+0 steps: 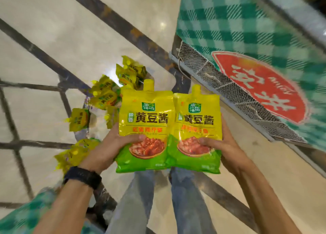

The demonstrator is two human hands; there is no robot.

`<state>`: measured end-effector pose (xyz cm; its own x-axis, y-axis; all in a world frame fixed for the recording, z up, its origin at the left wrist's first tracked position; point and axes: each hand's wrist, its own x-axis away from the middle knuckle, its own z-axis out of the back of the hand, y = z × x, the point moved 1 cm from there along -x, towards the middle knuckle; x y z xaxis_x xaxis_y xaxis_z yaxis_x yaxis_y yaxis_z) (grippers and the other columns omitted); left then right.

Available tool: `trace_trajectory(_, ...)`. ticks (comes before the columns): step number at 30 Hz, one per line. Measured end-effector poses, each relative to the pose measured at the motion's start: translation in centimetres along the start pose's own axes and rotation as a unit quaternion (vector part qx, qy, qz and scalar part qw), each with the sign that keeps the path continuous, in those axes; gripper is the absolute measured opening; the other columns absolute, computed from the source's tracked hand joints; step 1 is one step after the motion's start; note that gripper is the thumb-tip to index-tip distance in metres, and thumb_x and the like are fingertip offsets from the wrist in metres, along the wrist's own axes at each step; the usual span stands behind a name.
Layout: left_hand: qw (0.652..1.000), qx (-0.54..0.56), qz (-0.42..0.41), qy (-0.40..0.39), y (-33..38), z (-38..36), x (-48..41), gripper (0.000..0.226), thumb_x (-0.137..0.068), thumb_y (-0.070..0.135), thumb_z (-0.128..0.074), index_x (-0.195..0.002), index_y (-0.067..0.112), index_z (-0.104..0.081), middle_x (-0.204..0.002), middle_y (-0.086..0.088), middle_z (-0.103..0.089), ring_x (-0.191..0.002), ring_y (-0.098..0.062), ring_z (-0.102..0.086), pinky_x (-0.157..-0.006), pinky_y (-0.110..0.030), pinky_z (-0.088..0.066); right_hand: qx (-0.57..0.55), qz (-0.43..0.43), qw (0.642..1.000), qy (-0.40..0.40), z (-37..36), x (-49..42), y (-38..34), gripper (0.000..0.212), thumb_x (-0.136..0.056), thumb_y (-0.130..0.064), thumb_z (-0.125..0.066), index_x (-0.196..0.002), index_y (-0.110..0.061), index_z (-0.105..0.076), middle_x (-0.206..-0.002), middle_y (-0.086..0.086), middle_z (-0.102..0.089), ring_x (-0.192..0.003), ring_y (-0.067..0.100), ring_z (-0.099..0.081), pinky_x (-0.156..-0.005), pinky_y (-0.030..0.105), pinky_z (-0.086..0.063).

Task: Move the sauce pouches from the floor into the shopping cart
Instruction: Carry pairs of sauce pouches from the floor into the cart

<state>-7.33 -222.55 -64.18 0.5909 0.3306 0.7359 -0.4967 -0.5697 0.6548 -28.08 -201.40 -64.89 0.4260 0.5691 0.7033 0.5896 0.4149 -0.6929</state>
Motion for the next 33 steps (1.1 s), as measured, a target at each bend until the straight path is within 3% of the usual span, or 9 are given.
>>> trace_trajectory(3, 0.999, 0.045, -0.010, 0.004, 3.8, -1.3, 5.6, 0.083, -0.033, 0.033, -0.098, -0.110, 0.028, -0.069, -0.109, -0.005, -0.078, -0.101, -0.027, -0.074, -0.079, -0.033, -0.062, -0.050, -0.021, 0.999, -0.004, -2.4, 5.3, -3.7, 0.112, -0.027, -0.034, -0.100, -0.126, -0.025, -0.049, -0.114, 0.008, -0.072, -0.100, 0.025, -0.071, -0.077, 0.038, -0.058)
trace_trajectory(6, 0.997, 0.077, -0.026, -0.012, 7.2, -1.9, 10.0, 0.081, -0.032, 0.037, -0.099, -0.107, 0.043, -0.070, -0.112, -0.003, -0.077, -0.101, -0.025, -0.074, -0.079, -0.035, -0.062, -0.073, -0.030, 0.997, 0.012, -4.0, 9.8, -7.0, 0.116, -0.027, -0.024, -0.100, -0.130, -0.020, -0.049, -0.107, 0.007, -0.075, -0.091, 0.024, -0.073, -0.066, 0.034, -0.059)
trace_trajectory(9, 0.994, 0.099, -0.025, -0.025, 9.4, -2.1, 13.9, 0.107, -0.027, 0.043, -0.101, -0.126, 0.031, -0.061, -0.117, -0.006, -0.075, -0.103, -0.027, -0.074, -0.078, -0.036, -0.063, -0.083, -0.017, 0.996, 0.034, -5.1, 14.1, -9.8, 0.097, -0.049, 0.000, -0.083, -0.137, -0.019, -0.046, -0.100, 0.006, -0.076, -0.082, 0.024, -0.074, -0.059, 0.035, -0.059)
trace_trajectory(13, 0.994, 0.102, -0.019, -0.035, 11.7, -1.9, 18.5, 0.122, -0.029, 0.037, -0.102, -0.139, 0.016, -0.053, -0.119, -0.010, -0.074, -0.104, -0.031, -0.073, -0.075, -0.039, -0.062, -0.070, 0.007, 0.997, 0.038, -6.9, 19.6, -12.7, 0.117, -0.030, -0.017, -0.098, -0.136, -0.019, -0.047, -0.106, 0.011, -0.075, -0.085, 0.029, -0.074, -0.061, 0.037, -0.059)
trace_trajectory(16, 0.993, 0.098, -0.020, -0.060, 13.3, -1.8, 21.4, 0.106, -0.029, 0.035, -0.102, -0.126, 0.017, -0.063, -0.114, -0.010, -0.076, -0.100, -0.031, -0.074, -0.074, -0.039, -0.063, -0.063, 0.036, 0.997, 0.032, -7.8, 23.4, -14.0, 0.096, -0.053, -0.002, -0.084, -0.138, -0.022, -0.044, -0.117, 0.015, -0.070, -0.097, 0.035, -0.071, -0.071, 0.047, -0.060)
trace_trajectory(19, 0.988, 0.099, -0.028, -0.111, 15.0, -1.7, 23.8, 0.086, -0.039, 0.028, -0.100, -0.119, 0.019, -0.070, -0.118, -0.013, -0.074, -0.104, -0.034, -0.072, -0.087, -0.046, -0.061, -0.054, 0.068, 0.996, 0.034, -8.4, 27.2, -14.8, 0.090, -0.060, 0.000, -0.079, -0.139, -0.023, -0.042, -0.122, 0.017, -0.067, -0.107, 0.042, -0.066, -0.085, 0.057, -0.056)
trace_trajectory(22, 0.983, 0.086, -0.031, -0.158, 16.6, -2.1, 24.9, 0.089, -0.047, 0.028, -0.099, -0.128, 0.015, -0.066, -0.126, -0.016, -0.069, -0.111, -0.038, -0.069, -0.096, -0.053, -0.055, -0.063, 0.079, 0.994, 0.049, -8.4, 30.2, -15.2, 0.087, -0.062, 0.001, -0.076, -0.138, -0.023, -0.042, -0.120, 0.015, -0.069, -0.103, 0.039, -0.069, -0.077, 0.049, -0.060)
trace_trajectory(30, 0.972, -0.011, -0.016, -0.232, 20.0, -9.4, 26.2, 0.090, -0.048, 0.027, -0.099, -0.130, 0.012, -0.065, -0.129, -0.021, -0.067, -0.116, -0.043, -0.065, -0.104, -0.060, -0.047, -0.156, 0.147, 0.970, 0.115, -4.9, 36.8, -14.3, 0.086, -0.059, 0.001, -0.076, -0.135, -0.024, -0.045, -0.119, 0.015, -0.069, -0.101, 0.040, -0.069, -0.077, 0.051, -0.059)
trace_trajectory(33, 0.964, -0.051, -0.004, -0.259, 19.9, -14.4, 26.3, 0.068, -0.065, 0.020, -0.089, -0.129, 0.012, -0.065, -0.127, -0.019, -0.068, -0.115, -0.041, -0.066, -0.101, -0.057, -0.051, -0.190, 0.168, 0.956, 0.146, -1.8, 39.8, -12.6, 0.087, -0.057, -0.002, -0.081, -0.134, -0.024, -0.047, -0.120, 0.014, -0.069, -0.104, 0.039, -0.069, -0.077, 0.049, -0.060)
